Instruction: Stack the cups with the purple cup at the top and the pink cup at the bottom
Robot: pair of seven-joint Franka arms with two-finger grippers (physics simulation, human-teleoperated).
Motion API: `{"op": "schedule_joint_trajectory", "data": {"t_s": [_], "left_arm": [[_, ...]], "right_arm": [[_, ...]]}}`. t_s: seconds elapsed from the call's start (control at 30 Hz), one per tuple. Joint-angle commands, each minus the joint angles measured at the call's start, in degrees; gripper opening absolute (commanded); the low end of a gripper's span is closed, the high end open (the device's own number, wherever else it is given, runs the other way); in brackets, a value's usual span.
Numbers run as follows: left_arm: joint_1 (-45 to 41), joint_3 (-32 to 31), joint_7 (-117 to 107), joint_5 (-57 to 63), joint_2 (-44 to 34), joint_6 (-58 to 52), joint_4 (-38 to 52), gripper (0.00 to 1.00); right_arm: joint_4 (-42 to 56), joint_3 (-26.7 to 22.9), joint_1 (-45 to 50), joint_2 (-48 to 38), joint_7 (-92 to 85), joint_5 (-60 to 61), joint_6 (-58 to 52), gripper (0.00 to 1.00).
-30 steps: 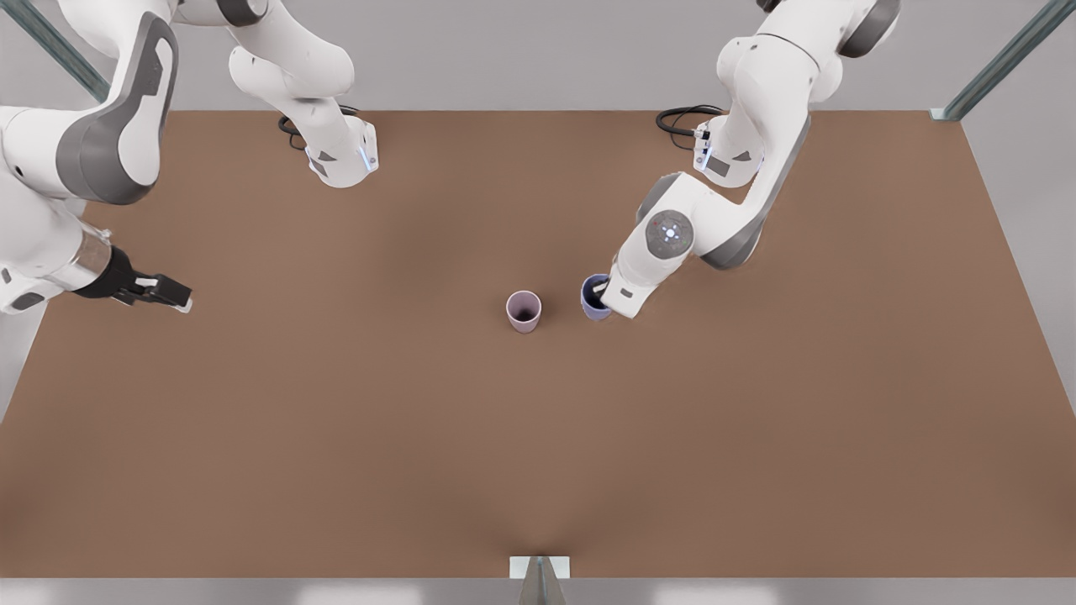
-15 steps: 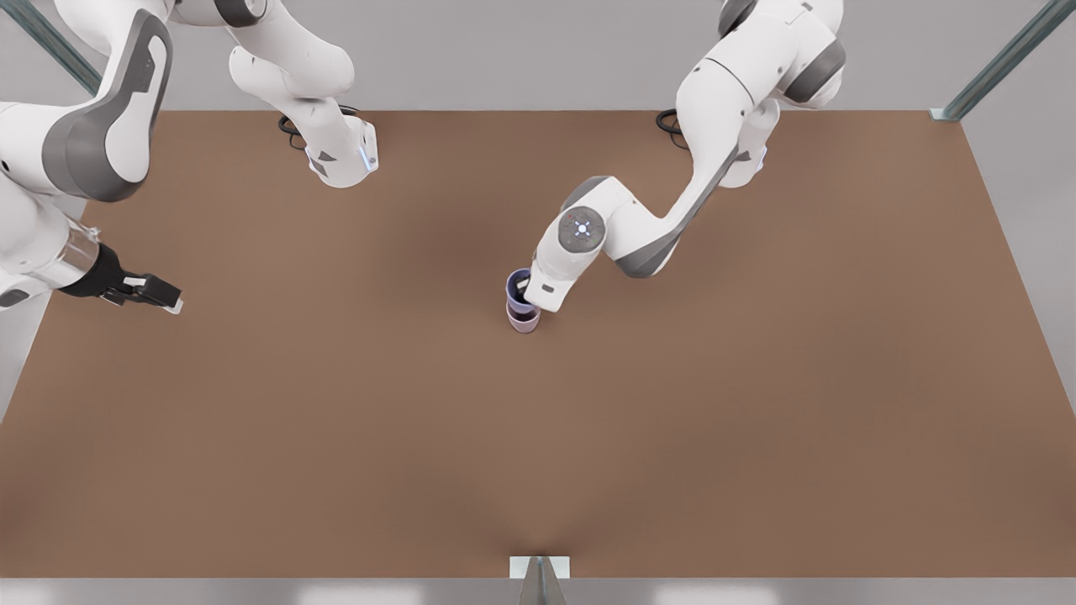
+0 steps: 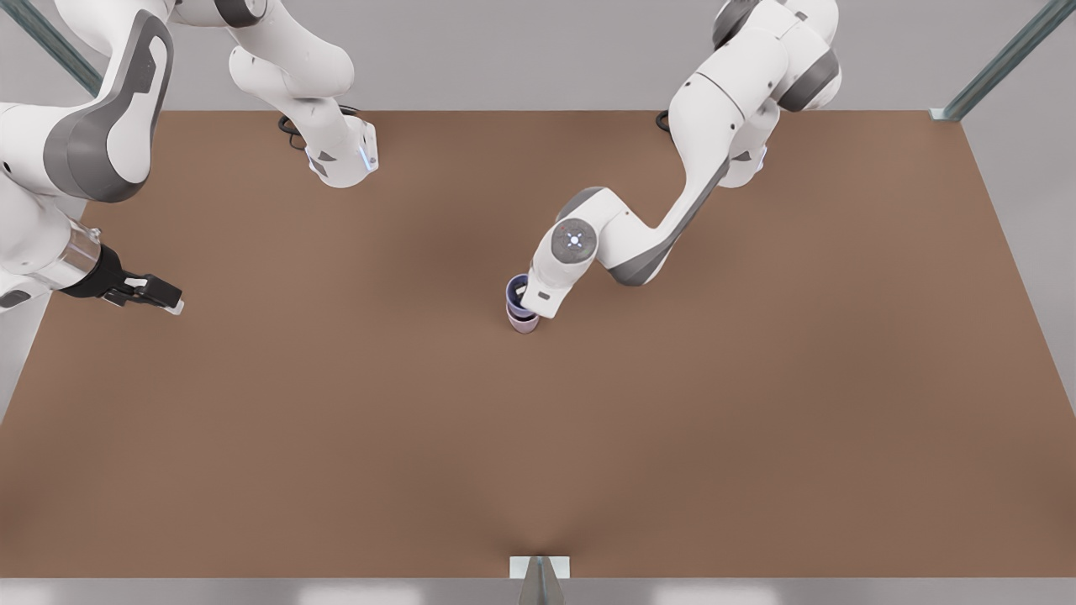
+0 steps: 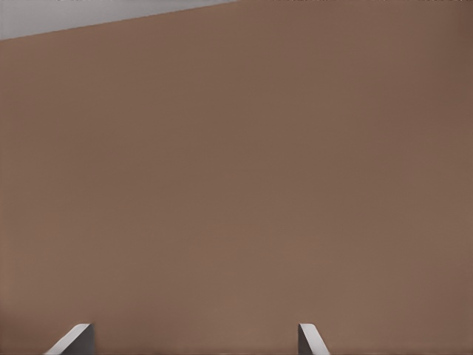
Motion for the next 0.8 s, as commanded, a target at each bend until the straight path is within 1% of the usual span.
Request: {"op": "schedule_joint_trajectory", "data": {"t_s": [0.0, 0.33, 0.37, 0.4, 0.57, 0.77], "left_arm": [[0.0, 0.0, 0.0, -1.0, 0.0, 0.1, 0.0, 0.21], [-0.5, 0.2, 0.0, 1.0, 1.8, 1.0, 0.0, 0.21], [-0.5, 0.2, 0.1, 1.1, 1.8, 1.0, 0.0, 0.25], [-0.5, 0.2, 0.1, 1.2, 1.8, 1.0, 0.0, 0.36], [-0.5, 0.2, 0.2, 2.3, 2.3, 1.7, 0.1, 0.57], [-0.5, 0.2, 0.1, 2.3, 2.3, 1.7, 0.1, 0.56]], "right_arm": [[0.0, 0.0, 0.1, 0.0, 0.0, 0.0, 0.0, 1.00], [0.1, 0.0, 0.0, 0.0, 0.0, 0.0, 0.0, 1.00], [0.1, 0.0, 0.0, 0.0, 0.0, 0.0, 0.0, 1.00], [0.1, 0.0, 0.0, 0.0, 0.0, 0.0, 0.0, 1.00], [0.1, -0.1, -0.1, 0.0, 0.0, 0.0, 0.0, 1.00], [0.1, 0.0, -0.1, 0.0, 0.0, 0.0, 0.0, 1.00]]}}
